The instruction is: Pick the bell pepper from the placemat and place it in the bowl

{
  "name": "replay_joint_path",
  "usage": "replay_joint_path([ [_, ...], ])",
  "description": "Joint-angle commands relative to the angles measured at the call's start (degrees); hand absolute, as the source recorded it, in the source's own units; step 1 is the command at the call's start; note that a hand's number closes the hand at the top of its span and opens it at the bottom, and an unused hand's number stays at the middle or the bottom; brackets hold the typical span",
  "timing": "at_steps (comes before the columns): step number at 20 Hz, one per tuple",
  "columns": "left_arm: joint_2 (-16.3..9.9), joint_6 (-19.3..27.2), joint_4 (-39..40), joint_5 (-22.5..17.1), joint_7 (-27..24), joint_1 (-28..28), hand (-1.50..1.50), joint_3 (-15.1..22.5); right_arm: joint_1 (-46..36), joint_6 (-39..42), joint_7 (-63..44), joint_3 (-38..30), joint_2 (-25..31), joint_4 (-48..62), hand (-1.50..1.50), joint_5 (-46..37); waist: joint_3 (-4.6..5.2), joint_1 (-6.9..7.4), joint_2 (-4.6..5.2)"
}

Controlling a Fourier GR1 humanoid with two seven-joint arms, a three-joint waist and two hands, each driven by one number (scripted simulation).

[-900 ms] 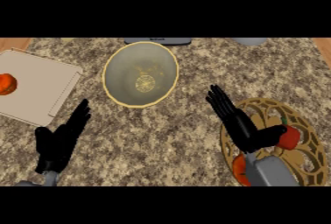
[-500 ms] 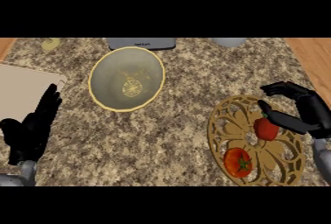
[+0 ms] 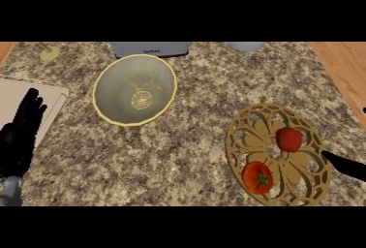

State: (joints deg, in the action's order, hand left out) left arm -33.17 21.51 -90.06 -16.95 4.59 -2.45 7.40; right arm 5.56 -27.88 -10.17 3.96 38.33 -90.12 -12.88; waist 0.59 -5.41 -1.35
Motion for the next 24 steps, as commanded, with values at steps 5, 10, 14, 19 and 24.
replay_joint_path([
  [5,2.47,-1.10,1.03,1.00,-1.49,-2.06,0.00,0.97,15.33,-4.61,-26.44,-0.23,3.53,-27.53,-1.50,-14.19,-0.30,2.69,0.96],
  [10,2.97,-3.93,3.75,1.33,-1.52,-4.98,0.00,0.53,11.33,8.07,-42.14,-5.82,9.93,-38.59,-1.50,-14.51,-0.43,4.49,1.30],
  [14,3.53,-3.02,0.55,2.27,0.96,-5.79,0.00,1.46,0.00,19.70,-49.88,-6.38,15.42,-33.74,-1.50,-6.83,-0.47,6.46,1.54],
  [19,3.69,-6.13,4.25,1.10,-2.02,-6.35,0.00,-0.23,-4.63,29.10,-50.89,-2.23,17.77,-25.79,-1.50,1.53,-0.49,7.14,1.86],
  [24,3.36,-5.64,1.81,2.44,0.98,-7.49,0.00,0.04,-11.75,37.28,-52.00,-0.86,18.38,-17.62,-1.50,9.99,-0.56,7.39,1.72],
])
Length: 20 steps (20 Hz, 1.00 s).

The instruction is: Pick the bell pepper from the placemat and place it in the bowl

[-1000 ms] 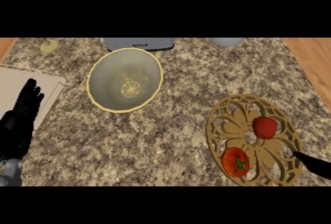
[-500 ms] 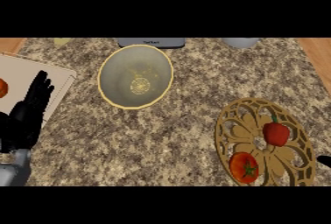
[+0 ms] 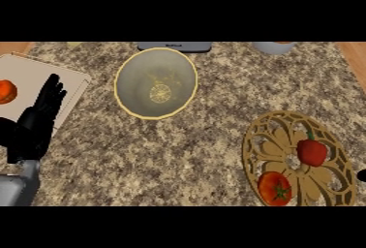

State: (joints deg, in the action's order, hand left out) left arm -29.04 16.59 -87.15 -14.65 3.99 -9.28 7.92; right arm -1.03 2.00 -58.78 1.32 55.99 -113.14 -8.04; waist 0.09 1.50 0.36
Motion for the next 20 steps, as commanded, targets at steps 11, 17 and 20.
replay_joint_path([
  [11,1.91,-1.48,2.72,2.32,-0.78,-0.26,0.00,-1.55,-12.59,15.20,-2.35,10.68,-6.58,21.29,-1.50,8.57,-0.08,-0.38,-0.07],
  [17,3.98,0.04,0.95,4.63,-0.30,0.14,0.00,-1.98,-14.81,13.33,-4.93,15.96,-9.46,19.20,-1.50,0.62,-0.07,-0.99,-0.31],
  [20,2.36,-2.45,-0.88,3.15,1.60,1.24,0.00,-3.84,-16.63,15.14,0.59,15.08,-7.63,24.14,-1.50,-3.90,-0.09,-0.82,-0.32],
])
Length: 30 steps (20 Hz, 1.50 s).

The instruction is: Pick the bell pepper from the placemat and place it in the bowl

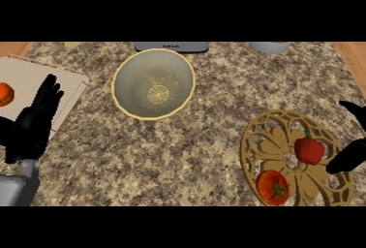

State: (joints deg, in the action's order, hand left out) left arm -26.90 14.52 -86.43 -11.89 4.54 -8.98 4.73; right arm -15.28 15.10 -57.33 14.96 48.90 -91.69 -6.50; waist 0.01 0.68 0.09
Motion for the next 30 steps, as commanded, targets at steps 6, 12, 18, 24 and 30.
replay_joint_path([
  [6,1.14,-3.14,-1.09,1.48,0.80,1.69,0.00,-3.08,-4.82,2.42,-0.59,0.96,-8.38,7.69,-1.50,-11.04,-0.01,-0.20,-0.01],
  [12,3.64,-1.94,-1.22,4.56,3.07,0.32,0.00,-3.31,3.05,1.32,-1.81,0.78,-12.43,2.79,-1.50,-13.58,-0.01,-0.75,-0.12],
  [18,3.86,-4.70,-4.24,4.78,4.45,1.34,0.00,-6.24,5.10,1.52,1.03,-1.40,-15.42,3.79,-1.50,-18.49,-0.02,-0.62,-0.13],
  [24,5.29,-7.58,-2.83,5.85,3.71,0.94,0.00,-7.67,4.72,1.36,4.20,-2.98,-19.44,8.82,-1.50,-23.88,-0.01,-0.62,-0.11],
  [30,7.42,-7.44,-4.77,7.55,2.10,4.63,0.00,-7.10,0.53,3.23,9.91,-6.51,-22.34,19.05,1.50,-21.50,-0.03,-0.16,-0.04],
])
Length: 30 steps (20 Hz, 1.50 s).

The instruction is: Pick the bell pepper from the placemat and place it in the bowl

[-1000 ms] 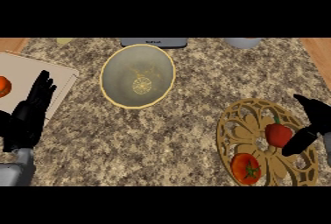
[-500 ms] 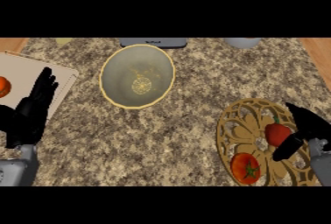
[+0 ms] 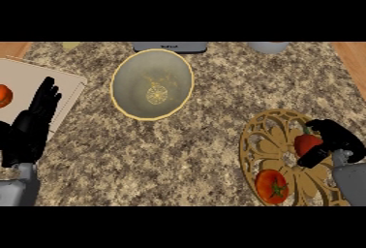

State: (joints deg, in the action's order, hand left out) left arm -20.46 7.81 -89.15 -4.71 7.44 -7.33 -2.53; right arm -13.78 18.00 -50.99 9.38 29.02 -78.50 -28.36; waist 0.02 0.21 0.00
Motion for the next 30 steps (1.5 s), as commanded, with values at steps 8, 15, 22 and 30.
replay_joint_path([
  [8,-1.40,-4.14,-1.47,-1.14,0.99,-0.02,0.00,-4.29,-2.09,-1.45,11.26,-2.43,-2.61,7.60,1.50,-3.93,-0.03,0.11,-0.03],
  [15,3.20,-2.79,0.80,2.13,0.70,-3.92,0.00,1.63,-11.66,-6.72,1.53,10.80,-20.60,5.41,1.50,-13.06,0.07,4.72,0.70],
  [22,4.10,-4.64,1.30,2.68,-0.21,-7.17,0.00,4.47,-29.12,-10.40,-9.46,19.92,-28.74,10.70,1.50,-16.41,0.23,12.33,1.91],
  [30,5.11,-3.99,3.47,3.42,0.87,-8.48,0.00,5.15,-46.01,-15.94,-21.61,27.04,-28.94,14.35,1.50,-19.82,0.38,11.68,0.68],
])
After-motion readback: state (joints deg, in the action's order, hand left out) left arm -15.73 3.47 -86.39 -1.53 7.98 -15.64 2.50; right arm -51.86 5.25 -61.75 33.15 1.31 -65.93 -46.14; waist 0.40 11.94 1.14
